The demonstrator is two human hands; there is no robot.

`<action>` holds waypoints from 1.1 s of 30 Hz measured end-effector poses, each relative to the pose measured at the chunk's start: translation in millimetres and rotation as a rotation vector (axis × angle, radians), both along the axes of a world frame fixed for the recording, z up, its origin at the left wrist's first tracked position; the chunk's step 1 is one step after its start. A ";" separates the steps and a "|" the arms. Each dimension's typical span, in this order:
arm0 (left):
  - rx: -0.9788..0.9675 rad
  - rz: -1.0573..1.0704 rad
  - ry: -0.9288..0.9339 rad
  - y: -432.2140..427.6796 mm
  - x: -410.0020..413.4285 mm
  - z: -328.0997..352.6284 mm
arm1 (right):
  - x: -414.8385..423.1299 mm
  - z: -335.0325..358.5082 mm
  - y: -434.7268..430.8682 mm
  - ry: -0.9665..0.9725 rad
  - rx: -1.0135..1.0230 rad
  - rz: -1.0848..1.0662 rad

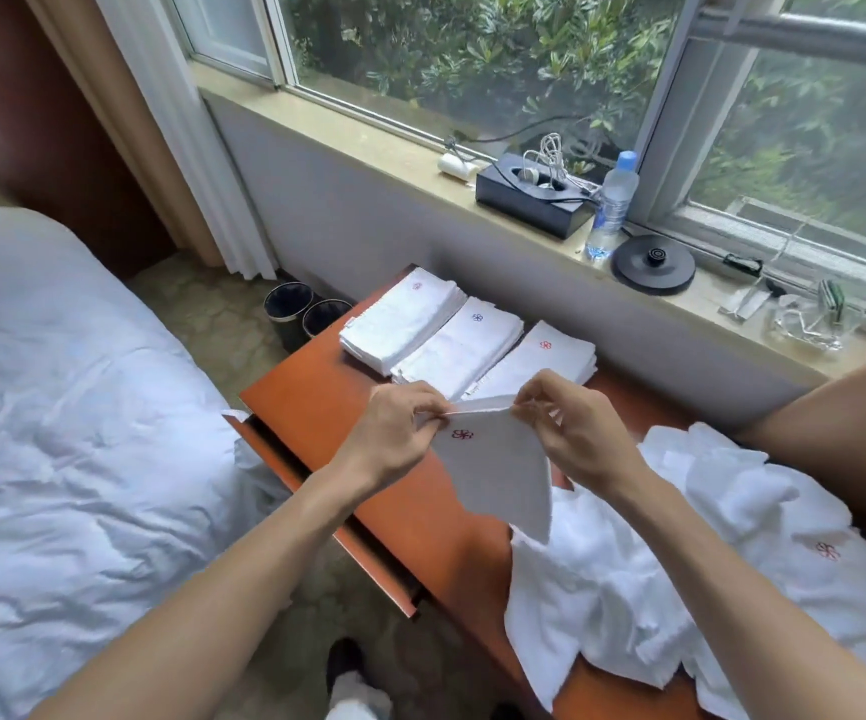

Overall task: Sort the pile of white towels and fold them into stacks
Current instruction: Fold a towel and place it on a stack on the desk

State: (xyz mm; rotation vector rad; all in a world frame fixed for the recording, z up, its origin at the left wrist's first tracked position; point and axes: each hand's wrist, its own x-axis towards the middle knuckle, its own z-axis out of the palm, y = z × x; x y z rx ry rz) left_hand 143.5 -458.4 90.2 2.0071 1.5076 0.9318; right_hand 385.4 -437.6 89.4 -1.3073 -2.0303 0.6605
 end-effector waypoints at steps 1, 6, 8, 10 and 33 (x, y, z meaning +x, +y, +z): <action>0.016 -0.006 0.003 8.1 -9.9 1.7 | -8.8 3.5 9.5 -0.007 0.000 0.005; 0.046 -0.058 0.004 57.8 -71.0 -9.9 | -68.7 1.7 44.3 -0.001 -0.015 -0.039; 0.025 -0.066 -0.005 76.8 -97.7 -20.8 | -98.3 -3.4 55.5 -0.001 -0.024 -0.081; -0.020 -0.092 -0.033 97.8 -125.4 -28.6 | -128.1 -4.7 64.8 -0.005 -0.031 -0.134; -0.331 -0.294 -0.273 225.2 -165.8 -55.6 | -194.4 -5.7 154.7 0.203 -0.072 -0.360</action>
